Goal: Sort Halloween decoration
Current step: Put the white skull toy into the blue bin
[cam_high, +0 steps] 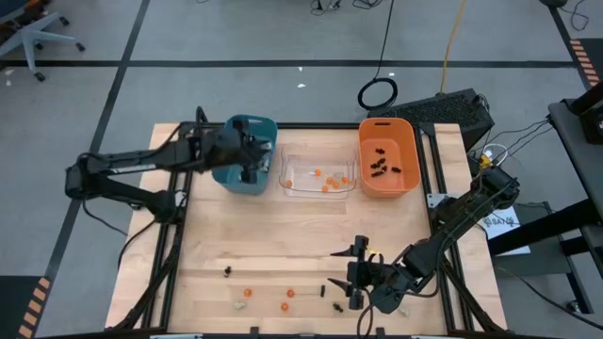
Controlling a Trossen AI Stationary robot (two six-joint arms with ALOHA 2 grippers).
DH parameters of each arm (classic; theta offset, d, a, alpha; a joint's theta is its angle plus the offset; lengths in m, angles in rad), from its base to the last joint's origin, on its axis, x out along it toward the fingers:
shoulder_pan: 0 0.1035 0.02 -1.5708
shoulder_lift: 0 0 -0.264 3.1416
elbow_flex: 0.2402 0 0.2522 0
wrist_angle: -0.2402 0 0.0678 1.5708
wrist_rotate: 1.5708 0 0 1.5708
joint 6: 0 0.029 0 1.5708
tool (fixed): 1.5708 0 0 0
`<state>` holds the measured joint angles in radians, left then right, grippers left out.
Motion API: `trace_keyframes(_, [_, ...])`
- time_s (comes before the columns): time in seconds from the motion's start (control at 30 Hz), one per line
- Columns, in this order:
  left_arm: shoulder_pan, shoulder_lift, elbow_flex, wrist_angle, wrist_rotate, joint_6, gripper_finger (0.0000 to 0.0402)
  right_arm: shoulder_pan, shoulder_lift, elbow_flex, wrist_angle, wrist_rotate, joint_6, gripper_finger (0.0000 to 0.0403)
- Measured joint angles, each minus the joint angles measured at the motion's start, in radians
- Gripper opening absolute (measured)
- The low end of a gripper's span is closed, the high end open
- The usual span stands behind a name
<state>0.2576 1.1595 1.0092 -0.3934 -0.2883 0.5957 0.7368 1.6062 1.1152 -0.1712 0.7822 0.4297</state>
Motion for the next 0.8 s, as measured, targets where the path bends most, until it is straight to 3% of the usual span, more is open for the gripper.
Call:
trace_keyframes(0.33, [0.259,0.163,0.0,-0.119,0.058,-0.176,0.0053,0.0,0.0,0.0,-0.006,0.001,0.0,0.029])
trace_keyframes(0.53, [0.313,0.286,0.0,-0.146,0.052,-0.25,0.0057,0.0,0.0,0.0,-0.006,0.002,0.0,0.029])
trace_keyframes(0.8, [0.321,0.405,-0.001,-0.166,0.049,-0.251,0.0102,-0.004,0.0,0.0,-0.006,0.003,-0.003,0.029])
